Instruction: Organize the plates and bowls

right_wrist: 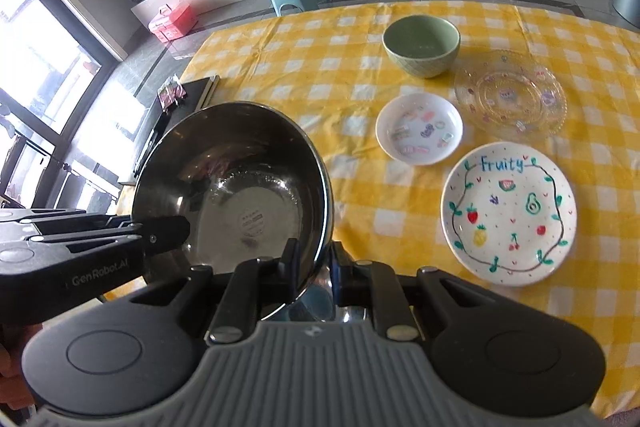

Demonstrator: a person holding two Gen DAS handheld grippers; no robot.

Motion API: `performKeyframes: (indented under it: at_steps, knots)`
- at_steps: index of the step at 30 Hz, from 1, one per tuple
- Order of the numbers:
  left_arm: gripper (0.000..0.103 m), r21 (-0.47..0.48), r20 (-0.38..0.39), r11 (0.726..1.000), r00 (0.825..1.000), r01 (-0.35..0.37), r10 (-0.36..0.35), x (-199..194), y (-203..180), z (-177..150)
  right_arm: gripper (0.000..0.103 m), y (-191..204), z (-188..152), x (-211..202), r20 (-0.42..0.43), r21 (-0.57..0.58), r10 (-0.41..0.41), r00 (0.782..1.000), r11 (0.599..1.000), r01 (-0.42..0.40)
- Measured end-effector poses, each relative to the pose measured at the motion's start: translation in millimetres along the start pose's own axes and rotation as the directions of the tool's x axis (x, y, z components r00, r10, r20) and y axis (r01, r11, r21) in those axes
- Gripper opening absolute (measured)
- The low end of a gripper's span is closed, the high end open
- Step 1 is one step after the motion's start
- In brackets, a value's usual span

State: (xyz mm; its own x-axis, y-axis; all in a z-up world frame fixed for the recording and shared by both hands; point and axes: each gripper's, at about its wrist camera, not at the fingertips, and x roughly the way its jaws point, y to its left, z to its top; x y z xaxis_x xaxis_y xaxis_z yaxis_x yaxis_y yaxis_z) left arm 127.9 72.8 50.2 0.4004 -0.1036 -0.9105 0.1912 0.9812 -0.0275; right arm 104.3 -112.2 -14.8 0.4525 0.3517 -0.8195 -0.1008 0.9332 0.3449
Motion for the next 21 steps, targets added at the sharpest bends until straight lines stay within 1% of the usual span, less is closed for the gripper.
performKeyframes:
  at_steps: [7, 14, 17, 21]
  knots:
    - [0.013, 0.005, -0.072, 1.000, 0.997, 0.025, -0.024, 6, -10, -21, 0.012, -9, -24, 2, -0.096, -0.021, -0.011, 0.995, 1.000, 0.009]
    - [0.013, 0.002, -0.122, 1.000, 0.992, 0.024, -0.024, 20, -11, -31, 0.012, -12, -29, 13, -0.137, -0.031, -0.035, 0.990, 0.999, 0.031]
    - [0.013, 0.001, -0.152, 1.000, 0.988, 0.019, -0.018, 26, -10, -37, 0.012, -12, -29, 18, -0.154, -0.030, -0.034, 0.988, 0.999, 0.030]
    - [0.013, -0.004, -0.169, 1.000, 0.985, 0.022, -0.023, 32, -6, -39, 0.012, -11, -30, 25, -0.174, -0.033, -0.035, 0.984, 0.999, 0.030]
